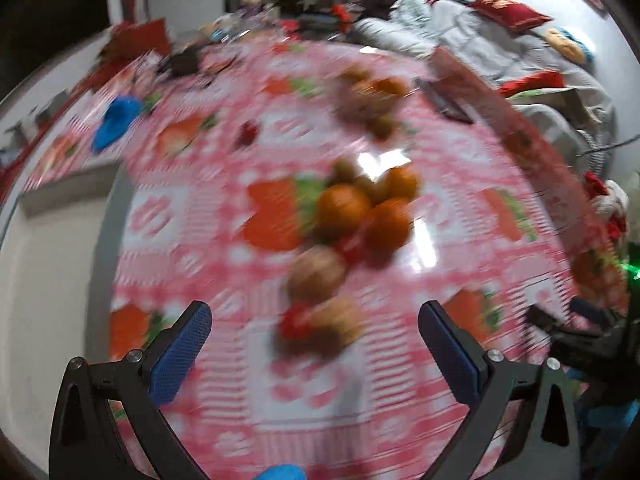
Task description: Organize fruits
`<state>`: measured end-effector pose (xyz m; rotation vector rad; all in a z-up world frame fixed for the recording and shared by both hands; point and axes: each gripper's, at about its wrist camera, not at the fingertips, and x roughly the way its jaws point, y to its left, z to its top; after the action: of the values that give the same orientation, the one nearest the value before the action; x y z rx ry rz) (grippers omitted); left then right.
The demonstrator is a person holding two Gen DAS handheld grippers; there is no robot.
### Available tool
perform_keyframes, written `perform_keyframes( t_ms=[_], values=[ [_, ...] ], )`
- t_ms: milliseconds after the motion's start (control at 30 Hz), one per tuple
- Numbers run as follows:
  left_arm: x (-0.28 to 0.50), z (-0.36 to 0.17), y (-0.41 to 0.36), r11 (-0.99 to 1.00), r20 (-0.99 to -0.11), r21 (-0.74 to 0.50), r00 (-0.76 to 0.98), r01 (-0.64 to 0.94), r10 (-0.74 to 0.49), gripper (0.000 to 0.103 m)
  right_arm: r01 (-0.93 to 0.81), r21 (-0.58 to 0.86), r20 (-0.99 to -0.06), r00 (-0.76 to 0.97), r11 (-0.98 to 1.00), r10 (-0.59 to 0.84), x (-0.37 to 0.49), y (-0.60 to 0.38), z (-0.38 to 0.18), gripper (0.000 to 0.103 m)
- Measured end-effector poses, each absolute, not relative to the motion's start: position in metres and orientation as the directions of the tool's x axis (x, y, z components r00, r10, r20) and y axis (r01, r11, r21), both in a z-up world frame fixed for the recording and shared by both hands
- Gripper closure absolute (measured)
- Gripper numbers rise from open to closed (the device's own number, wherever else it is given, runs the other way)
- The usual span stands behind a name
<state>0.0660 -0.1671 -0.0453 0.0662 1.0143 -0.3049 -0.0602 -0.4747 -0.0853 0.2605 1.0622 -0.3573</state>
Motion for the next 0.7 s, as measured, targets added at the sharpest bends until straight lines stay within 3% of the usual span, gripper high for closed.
perform_keyframes(
  t_ms=[267,600,700],
  values=[
    [0.057,-0.055,-0.140,0.961,-0.840,-0.008,0.520,0.276,-0.156,0.000,0.341,0.040,-0.881,0.456,0.939,-0.128,-0.053,-0.441,-0.085,0.000],
    [0.077,-0.073,-0.163,0.948,-0.858,0.044,0.497,0.314,-0.125,0.000,0.343,0.041,-0.869,0.475,0.938,-0.136,-0.050,-0.438,-0.084,0.000],
    [0.083,-0.077,-0.160,0.953,-0.859,0.009,0.491,0.304,-0.149,0.000,0.343,0.043,-0.866,0.480,0.938,-0.136,-0.053,-0.438,-0.085,0.000]
  ],
)
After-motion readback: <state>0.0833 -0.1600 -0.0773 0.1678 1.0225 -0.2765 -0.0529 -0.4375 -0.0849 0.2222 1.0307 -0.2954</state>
